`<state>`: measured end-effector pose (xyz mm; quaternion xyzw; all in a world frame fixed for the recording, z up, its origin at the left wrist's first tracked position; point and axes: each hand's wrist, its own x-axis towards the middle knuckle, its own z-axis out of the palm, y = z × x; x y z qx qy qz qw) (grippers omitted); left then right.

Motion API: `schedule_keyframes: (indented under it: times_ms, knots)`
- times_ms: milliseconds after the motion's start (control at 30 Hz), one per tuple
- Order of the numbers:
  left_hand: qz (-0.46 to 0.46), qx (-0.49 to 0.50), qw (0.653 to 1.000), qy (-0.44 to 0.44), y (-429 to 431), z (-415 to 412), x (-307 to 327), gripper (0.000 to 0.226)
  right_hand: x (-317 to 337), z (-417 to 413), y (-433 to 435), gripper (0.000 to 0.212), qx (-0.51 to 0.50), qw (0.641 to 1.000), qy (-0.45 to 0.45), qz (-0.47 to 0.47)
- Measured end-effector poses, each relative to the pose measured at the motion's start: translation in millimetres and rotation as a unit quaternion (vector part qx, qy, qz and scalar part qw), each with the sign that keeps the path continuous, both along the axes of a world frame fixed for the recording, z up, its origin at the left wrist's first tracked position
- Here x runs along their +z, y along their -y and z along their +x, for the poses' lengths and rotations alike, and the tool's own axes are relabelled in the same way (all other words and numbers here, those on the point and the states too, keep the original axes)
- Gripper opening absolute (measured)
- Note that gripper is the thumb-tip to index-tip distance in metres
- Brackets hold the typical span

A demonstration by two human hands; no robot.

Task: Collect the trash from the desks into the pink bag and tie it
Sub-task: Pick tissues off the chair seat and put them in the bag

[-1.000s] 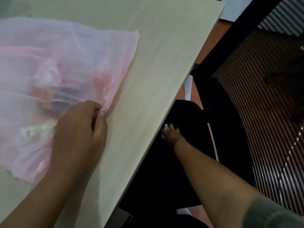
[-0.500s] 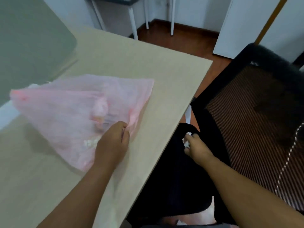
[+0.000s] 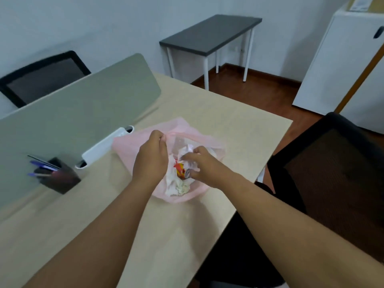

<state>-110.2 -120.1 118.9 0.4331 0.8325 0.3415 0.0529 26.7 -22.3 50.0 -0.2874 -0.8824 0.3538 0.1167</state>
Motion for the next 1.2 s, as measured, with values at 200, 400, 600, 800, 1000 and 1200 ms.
schedule_keyframes:
  times_ms: [200,400,600,800,1000,1200]
  knots:
    - [0.056,0.016,0.997,0.041,23,-35,23,0.018,9,-24,2,0.047,-0.207,0.95,-0.056,0.226]
    - [0.038,-0.045,0.995,0.078,47,-66,36,0.039,-2,-32,-13,0.035,-0.258,0.941,0.194,0.106]
    - [0.01,-0.054,0.998,0.025,57,-94,46,0.014,21,-42,-1,0.055,-0.164,0.976,0.127,-0.062]
    - [0.048,-0.089,0.994,-0.041,58,-96,70,0.008,2,-64,52,0.04,-0.24,0.958,0.135,0.077]
    - [0.109,0.02,0.992,-0.064,70,-148,108,0.02,47,-25,13,0.015,-0.35,0.922,0.1,0.133]
    - [0.11,-0.007,0.993,-0.049,68,-150,127,0.022,94,-73,69,0.071,-0.128,0.981,-0.016,-0.145]
